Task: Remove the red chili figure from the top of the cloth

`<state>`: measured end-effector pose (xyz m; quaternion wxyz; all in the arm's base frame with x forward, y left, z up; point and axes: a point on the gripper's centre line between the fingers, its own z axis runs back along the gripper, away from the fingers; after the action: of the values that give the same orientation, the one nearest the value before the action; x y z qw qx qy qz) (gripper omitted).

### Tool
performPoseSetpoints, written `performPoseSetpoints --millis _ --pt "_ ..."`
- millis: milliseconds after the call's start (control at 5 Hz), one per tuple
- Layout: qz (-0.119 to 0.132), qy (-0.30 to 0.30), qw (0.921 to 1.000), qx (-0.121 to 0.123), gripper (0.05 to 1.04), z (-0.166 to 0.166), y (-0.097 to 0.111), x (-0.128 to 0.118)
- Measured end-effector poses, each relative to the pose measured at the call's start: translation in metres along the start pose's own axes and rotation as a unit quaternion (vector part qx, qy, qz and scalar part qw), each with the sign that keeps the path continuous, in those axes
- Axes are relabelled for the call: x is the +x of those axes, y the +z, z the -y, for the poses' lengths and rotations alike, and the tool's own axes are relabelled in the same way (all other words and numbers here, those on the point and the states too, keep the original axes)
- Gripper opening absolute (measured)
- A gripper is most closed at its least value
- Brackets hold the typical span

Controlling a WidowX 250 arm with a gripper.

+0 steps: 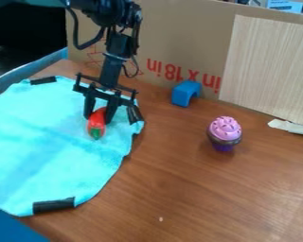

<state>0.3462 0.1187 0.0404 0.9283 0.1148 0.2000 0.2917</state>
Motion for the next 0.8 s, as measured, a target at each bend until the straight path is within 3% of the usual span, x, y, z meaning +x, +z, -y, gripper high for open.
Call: performPoseSetpoints --millis 200,400,600,800 --pt "-0.012 0.018 0.9994 -0.025 0.430 -0.005 0.028 -0.021" --pt "0.021 0.050 0.9976 -0.043 0.430 -0.013 0.053 -0.040" --pt "0.023 0.046 0.9983 -0.028 0.430 0.007 0.052 -0.067" --pt "0.038 0.036 0.9985 0.013 0.430 0.035 0.036 -0.105"
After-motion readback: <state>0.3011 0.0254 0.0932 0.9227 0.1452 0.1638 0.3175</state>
